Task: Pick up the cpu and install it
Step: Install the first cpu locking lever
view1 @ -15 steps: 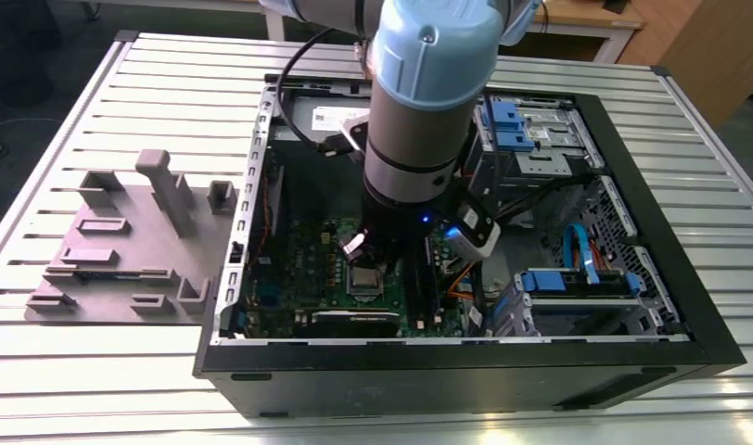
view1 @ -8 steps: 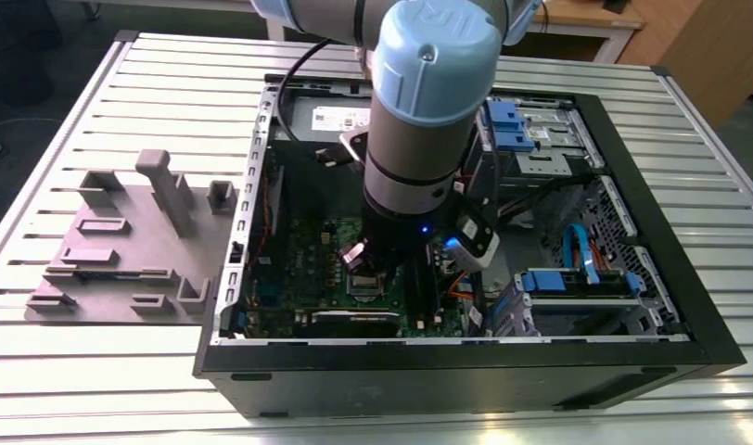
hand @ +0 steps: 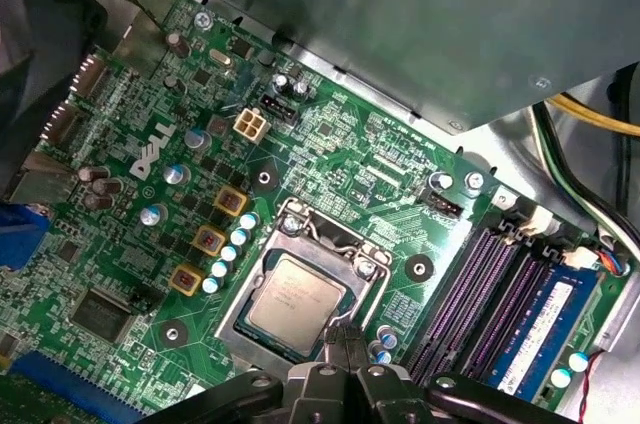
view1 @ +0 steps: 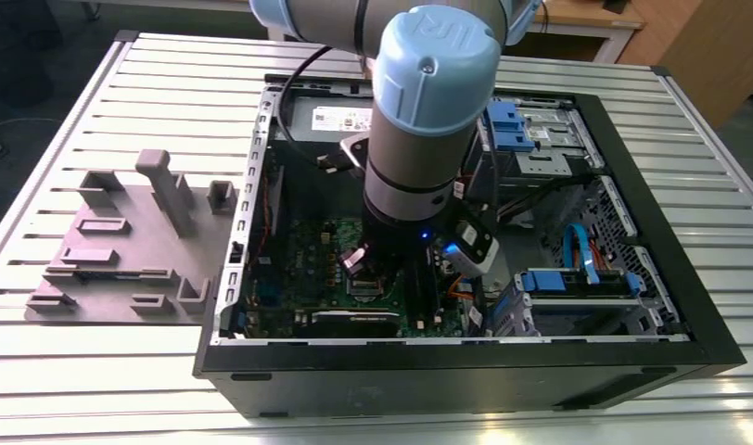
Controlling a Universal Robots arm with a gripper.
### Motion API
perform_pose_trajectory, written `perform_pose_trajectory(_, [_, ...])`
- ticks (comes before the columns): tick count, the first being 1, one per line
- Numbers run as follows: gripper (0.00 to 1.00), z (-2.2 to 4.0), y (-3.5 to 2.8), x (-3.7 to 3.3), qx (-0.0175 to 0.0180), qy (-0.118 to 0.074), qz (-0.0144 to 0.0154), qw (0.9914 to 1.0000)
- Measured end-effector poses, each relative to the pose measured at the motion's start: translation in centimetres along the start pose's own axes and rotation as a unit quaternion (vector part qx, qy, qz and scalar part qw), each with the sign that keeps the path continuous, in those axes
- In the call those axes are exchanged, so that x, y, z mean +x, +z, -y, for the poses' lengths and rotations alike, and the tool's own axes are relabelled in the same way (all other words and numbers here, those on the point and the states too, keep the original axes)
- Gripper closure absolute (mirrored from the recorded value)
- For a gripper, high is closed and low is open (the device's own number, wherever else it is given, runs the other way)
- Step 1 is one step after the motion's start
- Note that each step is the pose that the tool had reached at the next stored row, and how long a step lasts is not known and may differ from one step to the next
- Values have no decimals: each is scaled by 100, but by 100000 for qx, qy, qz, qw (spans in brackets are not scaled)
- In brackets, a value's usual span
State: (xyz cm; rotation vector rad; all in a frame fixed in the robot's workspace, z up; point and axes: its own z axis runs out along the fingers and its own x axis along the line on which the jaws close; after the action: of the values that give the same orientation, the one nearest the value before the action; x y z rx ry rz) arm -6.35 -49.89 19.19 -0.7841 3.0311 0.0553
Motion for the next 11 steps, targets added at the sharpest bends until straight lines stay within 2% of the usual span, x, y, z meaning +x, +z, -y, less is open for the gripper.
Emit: perform_pose_trajectory(11, [90,33,45,-28,43,2,-35,100000])
